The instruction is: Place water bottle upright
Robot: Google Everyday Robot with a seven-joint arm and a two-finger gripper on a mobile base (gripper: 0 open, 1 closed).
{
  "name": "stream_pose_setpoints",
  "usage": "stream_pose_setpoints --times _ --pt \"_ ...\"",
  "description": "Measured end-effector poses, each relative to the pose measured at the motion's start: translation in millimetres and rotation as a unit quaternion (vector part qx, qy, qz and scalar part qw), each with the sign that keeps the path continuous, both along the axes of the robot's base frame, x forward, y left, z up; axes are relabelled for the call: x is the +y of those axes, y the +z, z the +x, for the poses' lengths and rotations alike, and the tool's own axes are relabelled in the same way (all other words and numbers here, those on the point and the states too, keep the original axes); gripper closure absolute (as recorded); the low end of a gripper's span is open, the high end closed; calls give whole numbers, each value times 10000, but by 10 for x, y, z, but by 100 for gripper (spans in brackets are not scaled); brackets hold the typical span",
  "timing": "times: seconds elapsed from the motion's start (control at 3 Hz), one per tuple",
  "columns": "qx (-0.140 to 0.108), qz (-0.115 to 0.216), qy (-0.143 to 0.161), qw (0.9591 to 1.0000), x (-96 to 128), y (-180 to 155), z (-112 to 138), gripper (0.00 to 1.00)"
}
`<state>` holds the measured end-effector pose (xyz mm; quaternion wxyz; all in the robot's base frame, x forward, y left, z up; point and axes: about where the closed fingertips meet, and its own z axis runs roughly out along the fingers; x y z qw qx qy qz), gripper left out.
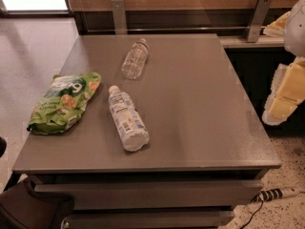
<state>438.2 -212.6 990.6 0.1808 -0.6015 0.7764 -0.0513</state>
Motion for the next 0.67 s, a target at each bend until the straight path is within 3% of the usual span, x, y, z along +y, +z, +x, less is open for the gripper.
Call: stream_pose_setpoints --times 0.67 --pt "-50 -15 -147 9999 -32 95 43 0"
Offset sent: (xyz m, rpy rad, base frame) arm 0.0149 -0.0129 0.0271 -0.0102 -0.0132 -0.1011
